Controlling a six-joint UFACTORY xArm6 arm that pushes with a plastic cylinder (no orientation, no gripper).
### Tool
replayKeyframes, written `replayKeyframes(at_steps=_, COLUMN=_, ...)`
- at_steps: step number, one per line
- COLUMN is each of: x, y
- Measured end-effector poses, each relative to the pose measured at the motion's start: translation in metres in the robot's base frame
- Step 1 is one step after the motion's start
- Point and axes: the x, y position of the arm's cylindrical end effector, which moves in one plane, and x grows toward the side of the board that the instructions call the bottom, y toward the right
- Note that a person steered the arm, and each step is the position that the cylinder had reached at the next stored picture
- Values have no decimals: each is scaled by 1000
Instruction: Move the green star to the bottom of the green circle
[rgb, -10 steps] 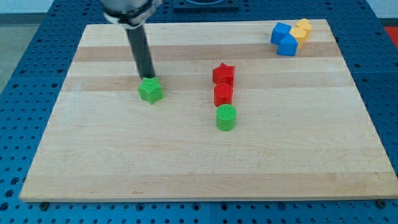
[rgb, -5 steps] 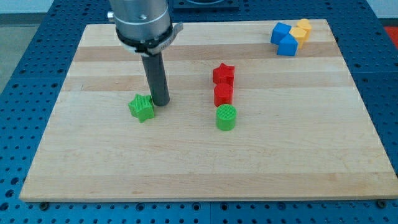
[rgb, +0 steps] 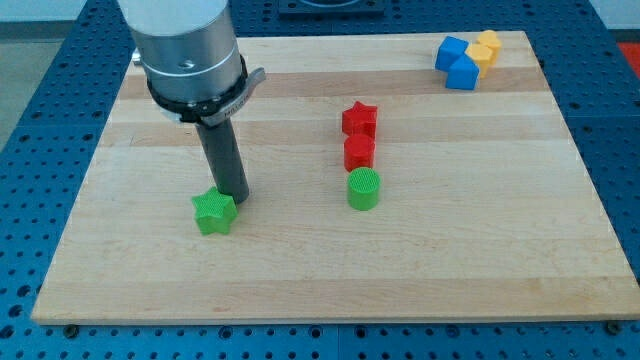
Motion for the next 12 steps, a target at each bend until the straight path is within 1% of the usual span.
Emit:
replayKeyframes(at_steps=1, x=-20, y=0)
replayKeyframes(at_steps=2, x=-29, y=-11)
replayKeyframes(at_steps=3, x=-9, y=-28)
replayKeyframes(at_steps=6, x=41, y=-35)
replayKeyframes(at_steps=8, x=86, y=-35)
replayKeyframes(at_steps=9, x=89, y=-30)
replayKeyframes(at_steps=10, x=88, y=-11)
replayKeyframes(at_steps=12, x=86, y=59)
